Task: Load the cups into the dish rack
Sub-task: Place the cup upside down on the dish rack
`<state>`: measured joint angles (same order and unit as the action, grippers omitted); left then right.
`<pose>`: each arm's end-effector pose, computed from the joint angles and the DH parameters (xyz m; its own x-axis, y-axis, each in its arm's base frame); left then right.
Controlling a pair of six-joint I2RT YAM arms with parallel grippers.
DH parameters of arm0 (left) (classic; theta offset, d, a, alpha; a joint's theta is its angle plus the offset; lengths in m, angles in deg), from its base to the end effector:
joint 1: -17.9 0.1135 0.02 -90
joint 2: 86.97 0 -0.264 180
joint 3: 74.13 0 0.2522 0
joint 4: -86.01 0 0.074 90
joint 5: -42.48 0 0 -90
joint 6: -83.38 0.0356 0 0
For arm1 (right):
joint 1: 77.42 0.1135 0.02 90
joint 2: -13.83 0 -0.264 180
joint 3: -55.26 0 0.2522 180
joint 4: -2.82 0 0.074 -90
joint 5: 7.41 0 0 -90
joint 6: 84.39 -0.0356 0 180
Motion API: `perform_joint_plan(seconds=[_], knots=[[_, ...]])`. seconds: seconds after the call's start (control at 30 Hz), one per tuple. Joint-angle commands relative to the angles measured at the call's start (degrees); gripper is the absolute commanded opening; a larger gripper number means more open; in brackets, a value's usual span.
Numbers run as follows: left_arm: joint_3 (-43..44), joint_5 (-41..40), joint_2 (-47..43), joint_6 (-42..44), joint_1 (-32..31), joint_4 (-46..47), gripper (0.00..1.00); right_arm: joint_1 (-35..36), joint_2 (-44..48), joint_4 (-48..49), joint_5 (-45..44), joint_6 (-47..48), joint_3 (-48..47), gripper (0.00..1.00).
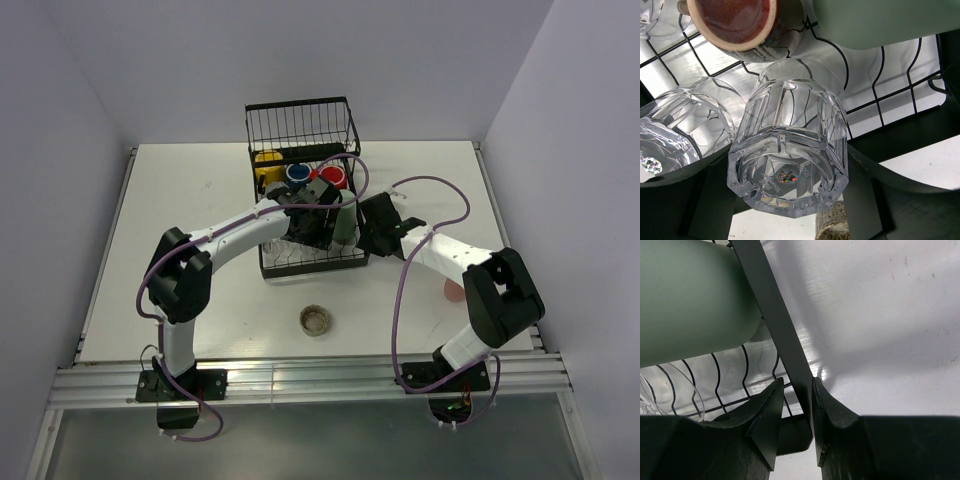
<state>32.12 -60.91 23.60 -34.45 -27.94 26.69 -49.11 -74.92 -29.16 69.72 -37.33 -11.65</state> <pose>0.2933 -0.2902 0.2443 -0.8444 0.2176 -0.4895 0.2624 0.9647 -0.0238 0.2789 0.1412 0.1959 -0.7563 0.3469 -0.5546 0.2304 0.9347 0.2705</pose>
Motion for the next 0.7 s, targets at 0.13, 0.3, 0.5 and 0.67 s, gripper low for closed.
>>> perform_joint_plan(seconds=[0.13,0.3,0.5,0.67], knots=[[1.0,-0.7,-1.8,0.7,-0.2,0.8,0.79,0.5,-0.2,-0.3,-1.6,0.2,-1.3,0.37],[0.6,-0.9,-2.5,1.0,-0.4,1.1,0.84,0.5,0.1,-0.7,-1.9,0.3,-1.4,0.38],[0.1,-0.9,-3.2,1.0,-0.4,1.7,0.86,0.4,0.2,-1.2,-2.2,0.5,-1.8,0.38],[0.5,-0.9,-4.2,1.1,-0.5,1.7,0.85,0.5,1.3,-1.9,-2.4,0.6,-2.0,0.38]])
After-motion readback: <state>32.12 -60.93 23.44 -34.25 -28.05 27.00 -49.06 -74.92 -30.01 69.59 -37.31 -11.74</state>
